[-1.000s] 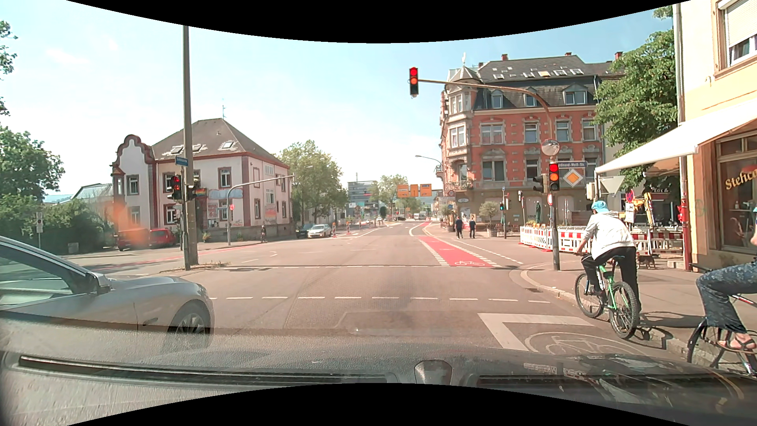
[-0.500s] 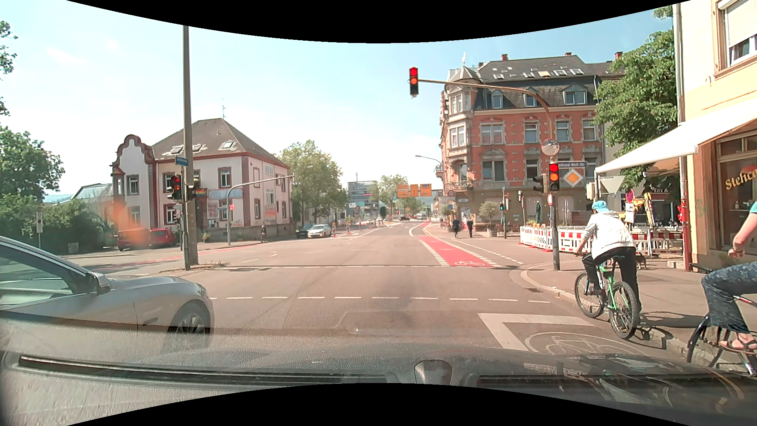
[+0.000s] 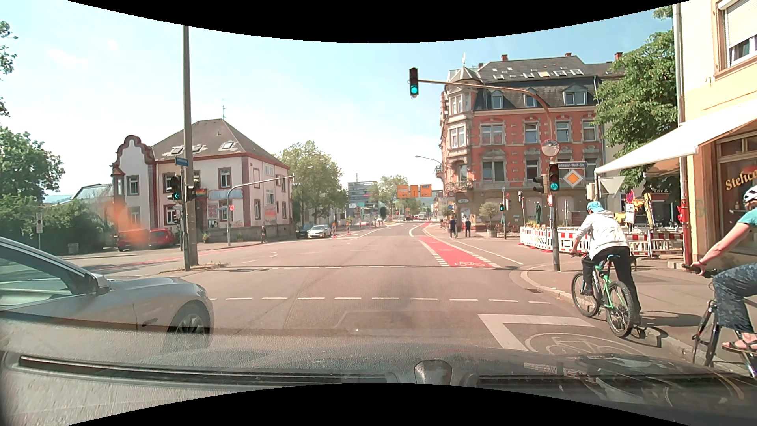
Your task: Follow the waypoints while adhering to traffic rules and regulations
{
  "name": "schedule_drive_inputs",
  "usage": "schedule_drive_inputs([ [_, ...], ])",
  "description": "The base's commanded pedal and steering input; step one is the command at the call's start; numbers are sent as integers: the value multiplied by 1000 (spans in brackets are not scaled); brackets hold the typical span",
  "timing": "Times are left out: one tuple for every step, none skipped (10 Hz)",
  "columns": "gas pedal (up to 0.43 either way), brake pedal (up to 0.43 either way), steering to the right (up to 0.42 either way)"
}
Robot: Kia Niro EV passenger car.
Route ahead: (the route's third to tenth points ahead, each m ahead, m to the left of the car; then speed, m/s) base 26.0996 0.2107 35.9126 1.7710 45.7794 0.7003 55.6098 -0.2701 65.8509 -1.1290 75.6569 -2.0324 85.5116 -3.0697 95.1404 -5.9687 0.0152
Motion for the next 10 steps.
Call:
schedule_drive_inputs([
  [0,0,8],
  [0,0,8],
  [59,0,8],
  [87,0,8],
  [110,0,8],
  [118,0,8],
  [118,0,8],
  [130,0,8],
  [130,0,8],
  [150,0,8],
])
